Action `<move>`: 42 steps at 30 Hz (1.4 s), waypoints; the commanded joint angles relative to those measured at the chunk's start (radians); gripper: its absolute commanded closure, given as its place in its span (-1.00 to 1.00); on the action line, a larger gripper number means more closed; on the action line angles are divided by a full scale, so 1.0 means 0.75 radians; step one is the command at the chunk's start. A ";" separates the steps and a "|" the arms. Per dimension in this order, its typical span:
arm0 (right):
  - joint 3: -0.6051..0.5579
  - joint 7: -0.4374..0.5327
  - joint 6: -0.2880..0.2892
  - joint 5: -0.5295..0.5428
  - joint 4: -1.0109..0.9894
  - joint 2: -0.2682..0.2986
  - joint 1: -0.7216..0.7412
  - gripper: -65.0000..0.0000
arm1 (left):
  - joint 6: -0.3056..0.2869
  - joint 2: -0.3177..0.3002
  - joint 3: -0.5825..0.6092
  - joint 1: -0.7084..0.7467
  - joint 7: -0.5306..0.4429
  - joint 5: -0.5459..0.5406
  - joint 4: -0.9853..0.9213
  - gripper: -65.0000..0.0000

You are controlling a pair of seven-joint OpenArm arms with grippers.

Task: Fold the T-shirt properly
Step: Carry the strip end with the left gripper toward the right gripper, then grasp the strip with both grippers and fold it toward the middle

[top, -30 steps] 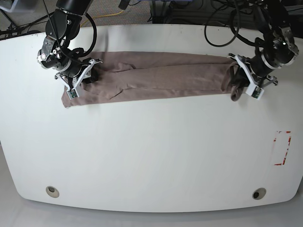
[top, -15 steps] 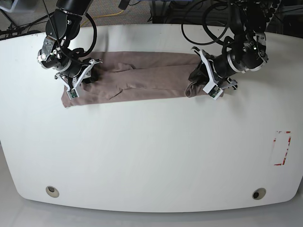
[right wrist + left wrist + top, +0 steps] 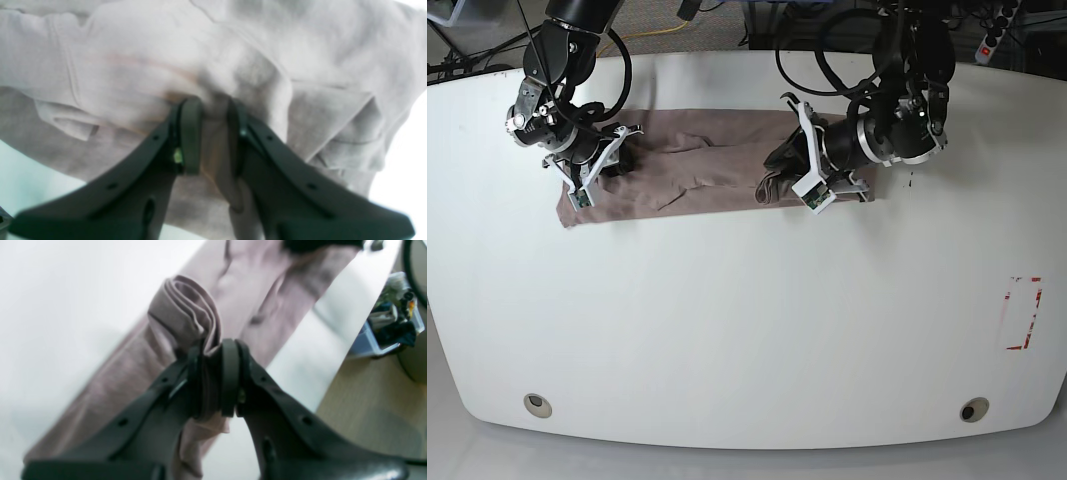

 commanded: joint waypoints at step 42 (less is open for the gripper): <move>0.339 -0.185 -0.007 0.459 0.008 0.094 0.094 -0.77 | 0.183 -0.233 -0.098 -0.028 0.052 -0.030 0.066 -0.25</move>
